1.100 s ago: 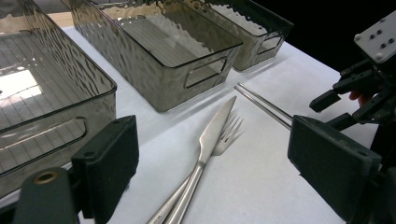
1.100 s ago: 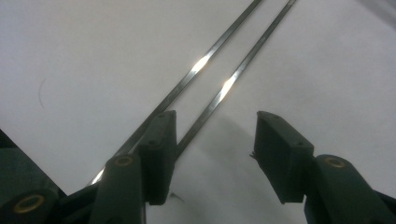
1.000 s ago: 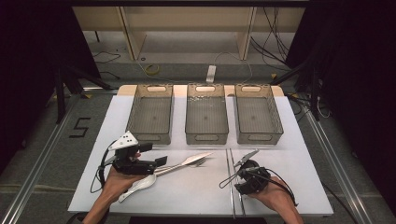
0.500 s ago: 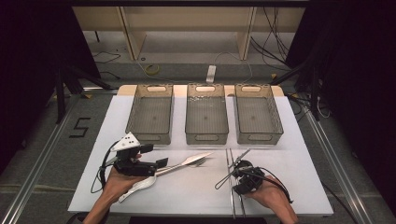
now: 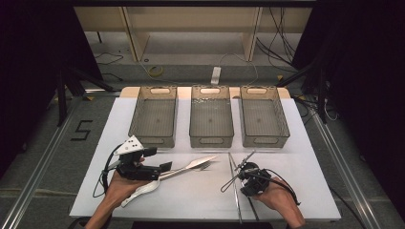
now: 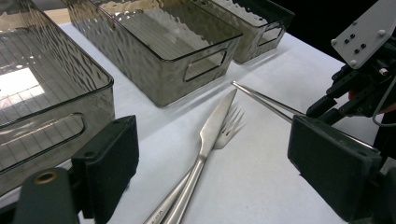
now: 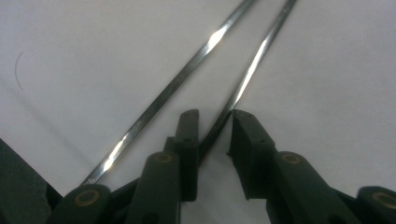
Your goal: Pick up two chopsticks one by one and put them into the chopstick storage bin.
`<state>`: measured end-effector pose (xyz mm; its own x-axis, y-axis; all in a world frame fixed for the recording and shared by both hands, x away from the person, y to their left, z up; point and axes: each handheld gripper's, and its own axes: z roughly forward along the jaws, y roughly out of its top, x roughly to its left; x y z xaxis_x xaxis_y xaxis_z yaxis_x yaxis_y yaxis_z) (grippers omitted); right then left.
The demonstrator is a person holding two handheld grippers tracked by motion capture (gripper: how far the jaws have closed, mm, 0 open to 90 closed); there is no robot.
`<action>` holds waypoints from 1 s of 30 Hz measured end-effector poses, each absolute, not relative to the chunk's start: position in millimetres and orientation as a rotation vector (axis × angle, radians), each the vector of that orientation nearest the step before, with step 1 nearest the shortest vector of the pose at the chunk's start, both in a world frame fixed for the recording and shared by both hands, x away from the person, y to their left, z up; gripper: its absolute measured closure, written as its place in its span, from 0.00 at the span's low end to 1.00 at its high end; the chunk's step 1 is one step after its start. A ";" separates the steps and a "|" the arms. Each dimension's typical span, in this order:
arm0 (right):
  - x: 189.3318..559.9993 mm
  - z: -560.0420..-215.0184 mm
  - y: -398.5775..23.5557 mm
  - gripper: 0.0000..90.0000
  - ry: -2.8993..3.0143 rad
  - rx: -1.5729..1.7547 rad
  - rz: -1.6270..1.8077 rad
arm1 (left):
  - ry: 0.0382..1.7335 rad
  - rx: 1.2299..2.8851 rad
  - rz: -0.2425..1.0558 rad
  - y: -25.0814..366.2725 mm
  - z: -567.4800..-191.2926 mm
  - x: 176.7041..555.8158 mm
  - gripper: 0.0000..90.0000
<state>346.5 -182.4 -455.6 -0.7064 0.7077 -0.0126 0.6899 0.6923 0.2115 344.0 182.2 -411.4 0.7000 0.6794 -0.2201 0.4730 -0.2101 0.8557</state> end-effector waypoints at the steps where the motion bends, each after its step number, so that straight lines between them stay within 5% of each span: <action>1: 347.1 -455.7 -183.0 0.86 2.804 1.162 0.297 | 0.902 1.860 0.246 182.3 -411.4 344.0 0.18; 30: 356.6 -447.0 -206.6 0.96 2.751 1.198 0.305 | 0.897 1.861 0.249 180.7 -411.8 344.1 0.18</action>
